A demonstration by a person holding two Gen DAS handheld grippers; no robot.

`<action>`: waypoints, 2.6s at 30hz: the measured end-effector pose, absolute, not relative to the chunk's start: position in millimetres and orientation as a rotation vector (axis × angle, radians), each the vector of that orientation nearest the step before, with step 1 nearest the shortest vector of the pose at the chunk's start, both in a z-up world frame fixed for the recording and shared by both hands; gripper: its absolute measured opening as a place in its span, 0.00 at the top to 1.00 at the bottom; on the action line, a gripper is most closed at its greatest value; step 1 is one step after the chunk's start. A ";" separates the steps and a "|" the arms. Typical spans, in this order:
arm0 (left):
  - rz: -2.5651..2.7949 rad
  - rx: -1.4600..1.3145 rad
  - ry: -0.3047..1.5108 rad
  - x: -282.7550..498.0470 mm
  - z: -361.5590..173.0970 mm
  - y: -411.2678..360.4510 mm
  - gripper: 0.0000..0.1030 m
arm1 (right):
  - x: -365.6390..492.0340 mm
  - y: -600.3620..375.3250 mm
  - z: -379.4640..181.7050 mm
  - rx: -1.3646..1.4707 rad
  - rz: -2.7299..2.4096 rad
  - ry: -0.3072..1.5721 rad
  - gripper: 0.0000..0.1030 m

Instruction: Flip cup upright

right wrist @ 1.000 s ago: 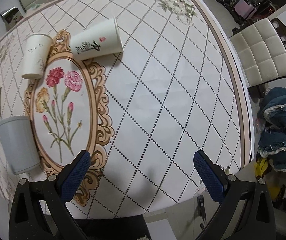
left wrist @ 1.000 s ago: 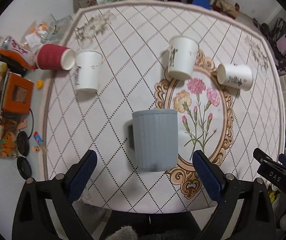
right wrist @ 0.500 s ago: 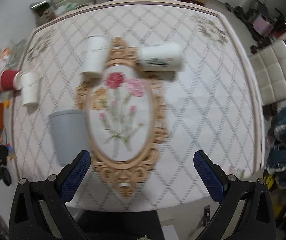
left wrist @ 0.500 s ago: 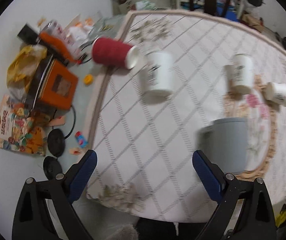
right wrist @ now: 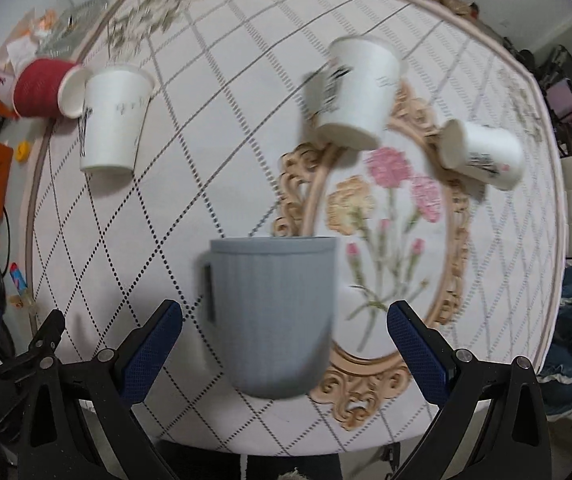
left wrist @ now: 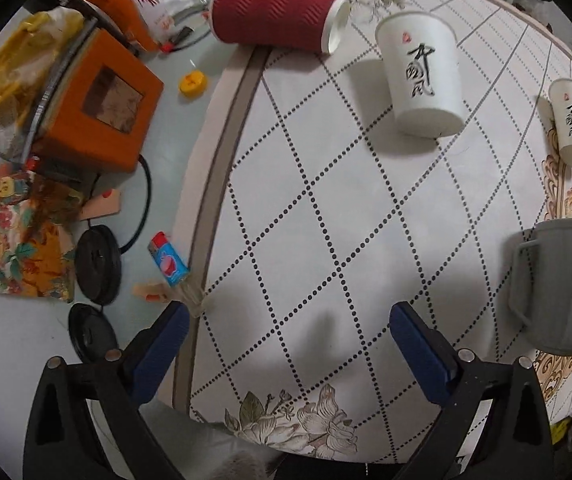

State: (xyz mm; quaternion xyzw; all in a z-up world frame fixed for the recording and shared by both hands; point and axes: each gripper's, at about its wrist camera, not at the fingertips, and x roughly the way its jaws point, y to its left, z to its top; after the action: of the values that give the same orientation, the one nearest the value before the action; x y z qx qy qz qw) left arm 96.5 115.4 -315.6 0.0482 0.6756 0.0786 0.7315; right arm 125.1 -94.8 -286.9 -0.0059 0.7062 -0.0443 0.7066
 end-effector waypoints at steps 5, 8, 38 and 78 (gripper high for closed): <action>0.147 0.119 1.497 101.0 -322.6 114.4 0.01 | 130.0 -94.0 -315.2 0.001 -0.109 1.646 0.09; 0.129 0.124 1.502 102.8 -324.1 111.0 0.01 | 130.3 -99.2 -329.8 0.012 -0.124 1.692 0.17; 0.074 0.108 1.567 144.8 -359.0 59.8 0.01 | 106.8 -150.8 -303.1 0.171 -0.160 0.944 0.19; -0.016 0.117 1.156 -25.4 -147.5 32.4 0.01 | -91.7 -166.9 -102.0 0.063 -0.250 0.896 0.00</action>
State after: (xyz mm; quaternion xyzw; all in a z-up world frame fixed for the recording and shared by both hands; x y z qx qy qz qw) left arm -25.4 32.4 -147.5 0.0552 0.5458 -0.0074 0.8360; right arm -91.7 -166.9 -102.0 0.0302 0.4318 -0.1207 0.8933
